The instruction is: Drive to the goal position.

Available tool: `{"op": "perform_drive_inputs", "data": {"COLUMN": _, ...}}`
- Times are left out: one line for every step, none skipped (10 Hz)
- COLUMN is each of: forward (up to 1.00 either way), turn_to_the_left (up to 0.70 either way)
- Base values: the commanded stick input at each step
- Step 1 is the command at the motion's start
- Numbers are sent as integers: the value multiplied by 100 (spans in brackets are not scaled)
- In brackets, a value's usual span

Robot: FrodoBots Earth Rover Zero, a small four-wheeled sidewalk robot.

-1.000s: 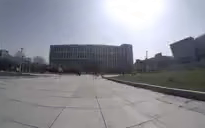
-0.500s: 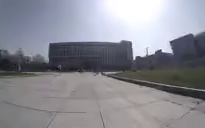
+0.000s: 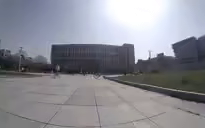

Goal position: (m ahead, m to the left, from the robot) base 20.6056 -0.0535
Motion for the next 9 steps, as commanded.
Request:
{"op": "perform_drive_inputs", "data": {"forward": 70, "turn_to_the_left": 0}}
{"op": "perform_drive_inputs", "data": {"forward": 70, "turn_to_the_left": 0}}
{"op": "perform_drive_inputs", "data": {"forward": 70, "turn_to_the_left": 0}}
{"op": "perform_drive_inputs", "data": {"forward": 70, "turn_to_the_left": 0}}
{"op": "perform_drive_inputs", "data": {"forward": 70, "turn_to_the_left": 0}}
{"op": "perform_drive_inputs", "data": {"forward": 70, "turn_to_the_left": 0}}
{"op": "perform_drive_inputs", "data": {"forward": 70, "turn_to_the_left": 1}}
{"op": "perform_drive_inputs", "data": {"forward": 70, "turn_to_the_left": 12}}
{"op": "perform_drive_inputs", "data": {"forward": 70, "turn_to_the_left": 24}}
